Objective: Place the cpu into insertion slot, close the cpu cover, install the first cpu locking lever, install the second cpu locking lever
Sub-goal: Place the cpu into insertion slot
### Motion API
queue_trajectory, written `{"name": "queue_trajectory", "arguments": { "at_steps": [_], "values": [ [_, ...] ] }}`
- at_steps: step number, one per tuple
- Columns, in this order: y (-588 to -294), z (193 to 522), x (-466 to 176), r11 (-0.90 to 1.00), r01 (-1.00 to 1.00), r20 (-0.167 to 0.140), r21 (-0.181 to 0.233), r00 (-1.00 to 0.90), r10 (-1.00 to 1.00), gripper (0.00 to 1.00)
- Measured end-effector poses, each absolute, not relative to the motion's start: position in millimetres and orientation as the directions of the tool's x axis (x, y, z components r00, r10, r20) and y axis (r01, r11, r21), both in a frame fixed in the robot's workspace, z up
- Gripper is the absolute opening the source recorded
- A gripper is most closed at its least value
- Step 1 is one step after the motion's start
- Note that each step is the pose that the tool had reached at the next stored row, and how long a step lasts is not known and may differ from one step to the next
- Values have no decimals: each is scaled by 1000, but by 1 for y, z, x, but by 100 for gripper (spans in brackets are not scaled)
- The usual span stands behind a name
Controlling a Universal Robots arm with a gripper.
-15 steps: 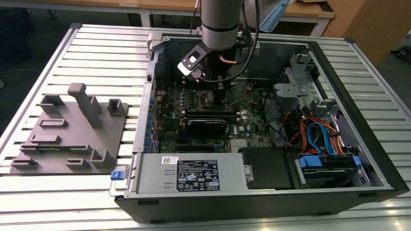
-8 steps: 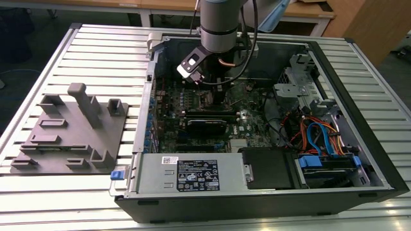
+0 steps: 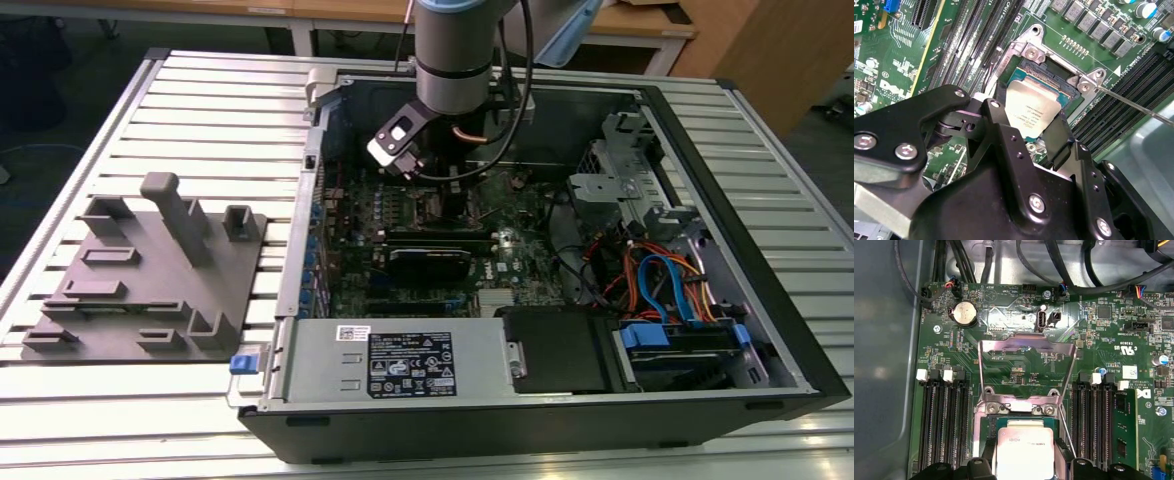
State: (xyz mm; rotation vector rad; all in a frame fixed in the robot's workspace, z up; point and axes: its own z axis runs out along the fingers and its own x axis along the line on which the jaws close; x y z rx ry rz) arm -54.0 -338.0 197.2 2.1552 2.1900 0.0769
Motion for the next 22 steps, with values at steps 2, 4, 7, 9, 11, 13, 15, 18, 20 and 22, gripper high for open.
{"name": "queue_trajectory", "arguments": {
  "at_steps": [2, 4, 7, 9, 11, 13, 15, 18, 20, 22],
  "values": [
    [-338, 197, -54, 16, 996, -13, 83, -15, 1000, 54],
    [-338, 197, -54, 16, 996, -13, 83, -15, 1000, 54],
    [-338, 196, -56, 16, 996, -13, 83, -15, 1000, 54],
    [-338, 195, -56, 17, 996, -13, 83, -15, 1000, 54],
    [-338, 195, -56, 15, 996, -13, 83, -14, 1000, 54],
    [-338, 194, -56, 12, 996, -13, 83, -11, 1000, 54],
    [-338, 193, -56, 12, 996, -13, 83, -10, 1000, 54],
    [-337, 193, -56, 12, 996, -13, 83, -11, 1000, 54],
    [-337, 193, -56, 12, 996, -13, 83, -11, 1000, 54],
    [-337, 192, -56, 12, 996, -13, 83, -10, 1000, 54]
  ]
}}
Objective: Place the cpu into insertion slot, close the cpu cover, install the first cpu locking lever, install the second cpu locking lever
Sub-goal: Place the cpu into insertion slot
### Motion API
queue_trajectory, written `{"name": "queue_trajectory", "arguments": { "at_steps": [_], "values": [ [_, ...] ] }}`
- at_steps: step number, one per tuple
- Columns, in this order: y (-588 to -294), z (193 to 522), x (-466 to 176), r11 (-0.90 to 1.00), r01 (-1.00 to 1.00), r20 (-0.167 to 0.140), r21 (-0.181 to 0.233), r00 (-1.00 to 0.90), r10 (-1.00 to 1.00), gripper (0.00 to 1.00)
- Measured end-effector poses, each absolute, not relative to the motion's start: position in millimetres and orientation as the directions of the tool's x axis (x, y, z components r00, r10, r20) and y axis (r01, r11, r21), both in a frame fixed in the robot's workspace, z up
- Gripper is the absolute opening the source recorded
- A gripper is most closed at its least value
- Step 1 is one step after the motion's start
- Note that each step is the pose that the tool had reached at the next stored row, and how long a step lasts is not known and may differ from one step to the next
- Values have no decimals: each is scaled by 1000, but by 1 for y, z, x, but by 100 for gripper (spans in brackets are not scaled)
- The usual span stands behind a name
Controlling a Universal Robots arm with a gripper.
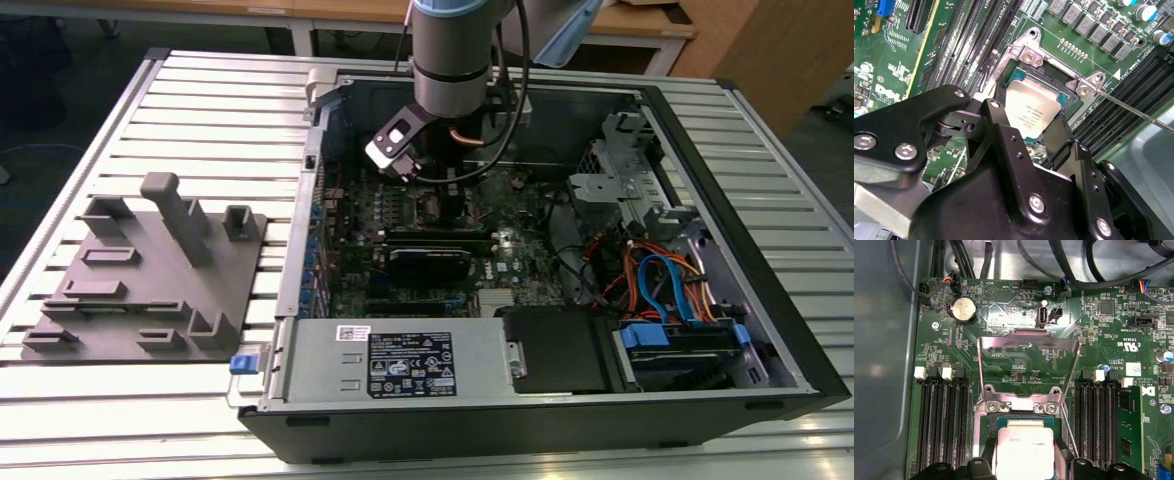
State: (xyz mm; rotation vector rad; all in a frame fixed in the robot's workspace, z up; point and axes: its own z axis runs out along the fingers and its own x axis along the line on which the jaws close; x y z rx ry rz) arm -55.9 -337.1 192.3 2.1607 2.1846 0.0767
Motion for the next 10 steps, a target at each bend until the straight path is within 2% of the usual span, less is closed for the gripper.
{"name": "queue_trajectory", "arguments": {
  "at_steps": [10],
  "values": [
    [-337, 192, -56, 12, 996, -13, 83, -10, 1000, 54]
  ]
}}
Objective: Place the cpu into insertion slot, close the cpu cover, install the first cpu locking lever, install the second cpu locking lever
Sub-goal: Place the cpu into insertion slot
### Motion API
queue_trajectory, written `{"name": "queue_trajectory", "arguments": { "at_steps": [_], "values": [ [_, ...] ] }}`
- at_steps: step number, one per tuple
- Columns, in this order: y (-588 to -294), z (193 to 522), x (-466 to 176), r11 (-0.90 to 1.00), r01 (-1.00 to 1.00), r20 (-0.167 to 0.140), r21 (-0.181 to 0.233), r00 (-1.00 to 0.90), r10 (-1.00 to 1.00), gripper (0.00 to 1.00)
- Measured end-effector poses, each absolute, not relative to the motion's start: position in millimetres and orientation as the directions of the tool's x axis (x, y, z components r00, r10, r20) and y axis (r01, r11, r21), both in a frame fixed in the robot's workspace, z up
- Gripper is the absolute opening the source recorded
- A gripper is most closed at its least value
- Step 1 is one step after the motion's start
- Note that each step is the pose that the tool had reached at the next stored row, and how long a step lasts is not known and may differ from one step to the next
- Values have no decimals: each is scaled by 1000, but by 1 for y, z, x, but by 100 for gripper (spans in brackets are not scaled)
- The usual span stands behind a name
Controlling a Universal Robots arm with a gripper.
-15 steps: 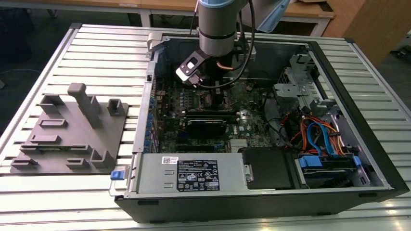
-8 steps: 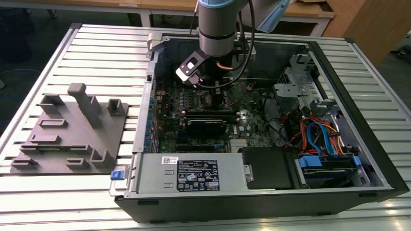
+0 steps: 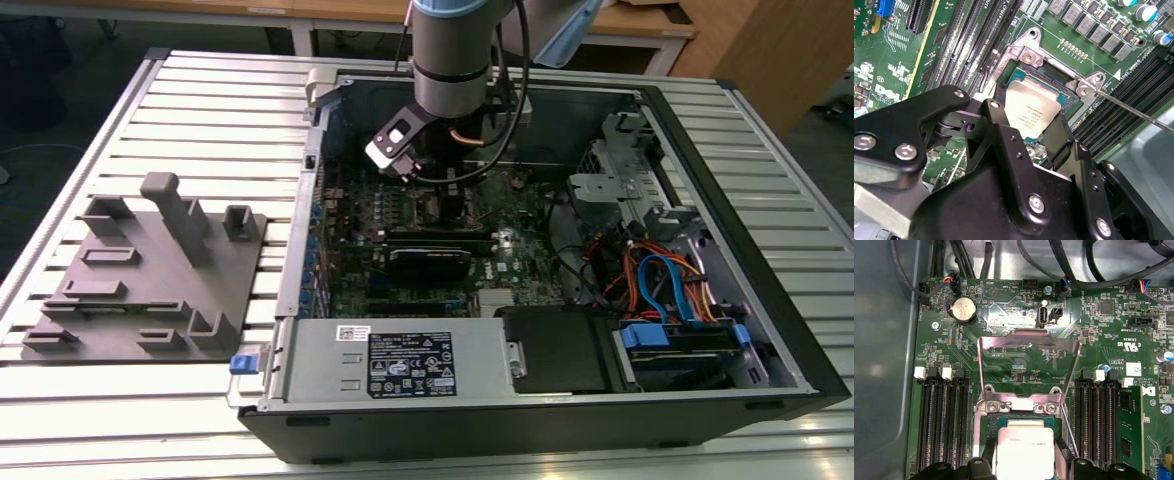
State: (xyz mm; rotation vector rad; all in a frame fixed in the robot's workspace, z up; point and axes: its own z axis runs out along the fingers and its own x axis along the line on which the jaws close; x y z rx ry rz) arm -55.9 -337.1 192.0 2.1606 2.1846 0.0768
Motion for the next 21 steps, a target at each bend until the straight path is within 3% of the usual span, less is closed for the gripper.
{"name": "queue_trajectory", "arguments": {
  "at_steps": [14, 16, 17, 21],
  "values": [
    [-337, 191, -56, 11, 996, -12, 84, -11, 1000, 54],
    [-337, 191, -56, 12, 996, -13, 84, -10, 1000, 55],
    [-337, 191, -56, 12, 996, -13, 83, -11, 1000, 61],
    [-337, 191, -56, 12, 996, -13, 83, -11, 1000, 61]
  ]
}}
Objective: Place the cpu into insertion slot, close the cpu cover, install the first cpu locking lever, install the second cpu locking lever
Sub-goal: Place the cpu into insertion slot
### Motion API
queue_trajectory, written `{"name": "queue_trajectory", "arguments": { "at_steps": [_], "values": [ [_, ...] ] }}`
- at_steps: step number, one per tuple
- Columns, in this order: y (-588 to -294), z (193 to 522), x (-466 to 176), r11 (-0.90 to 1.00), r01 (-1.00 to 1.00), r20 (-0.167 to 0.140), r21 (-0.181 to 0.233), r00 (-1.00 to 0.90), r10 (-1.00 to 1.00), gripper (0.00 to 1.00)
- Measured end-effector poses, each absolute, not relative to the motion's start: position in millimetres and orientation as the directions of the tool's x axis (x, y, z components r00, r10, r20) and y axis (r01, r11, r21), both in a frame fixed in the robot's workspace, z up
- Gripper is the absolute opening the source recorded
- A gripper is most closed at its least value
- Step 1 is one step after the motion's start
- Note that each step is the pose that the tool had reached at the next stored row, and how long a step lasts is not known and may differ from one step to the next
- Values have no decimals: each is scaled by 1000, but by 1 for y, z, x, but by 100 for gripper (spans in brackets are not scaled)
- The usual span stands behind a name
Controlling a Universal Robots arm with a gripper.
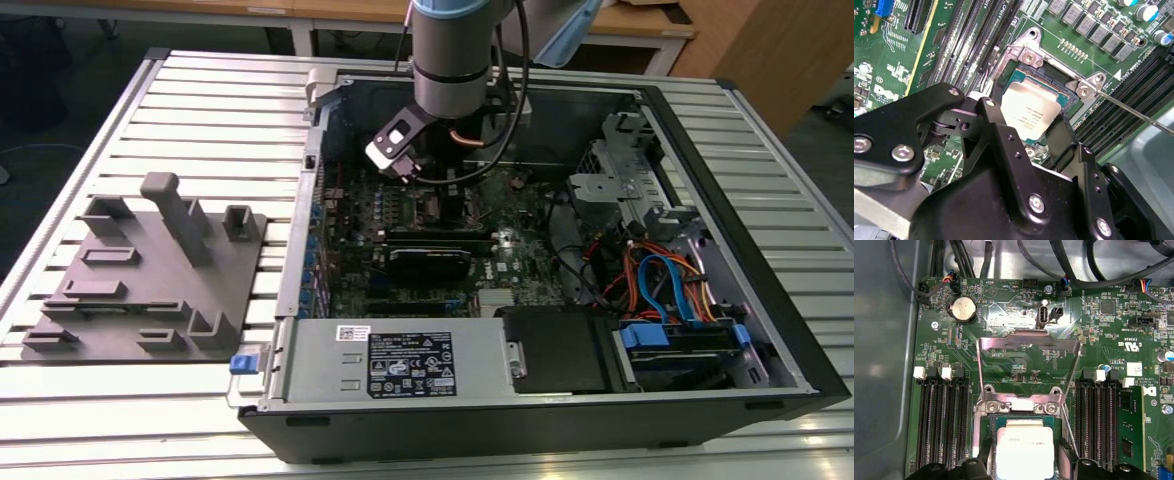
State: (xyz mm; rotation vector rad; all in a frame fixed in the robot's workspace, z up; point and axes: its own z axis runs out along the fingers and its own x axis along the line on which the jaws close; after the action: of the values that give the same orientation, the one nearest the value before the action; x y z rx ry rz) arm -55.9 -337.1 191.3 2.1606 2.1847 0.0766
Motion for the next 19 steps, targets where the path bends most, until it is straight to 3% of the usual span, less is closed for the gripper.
{"name": "queue_trajectory", "arguments": {
  "at_steps": [19],
  "values": [
    [-333, 194, -56, 11, 996, -12, 83, -10, 1000, 61]
  ]
}}
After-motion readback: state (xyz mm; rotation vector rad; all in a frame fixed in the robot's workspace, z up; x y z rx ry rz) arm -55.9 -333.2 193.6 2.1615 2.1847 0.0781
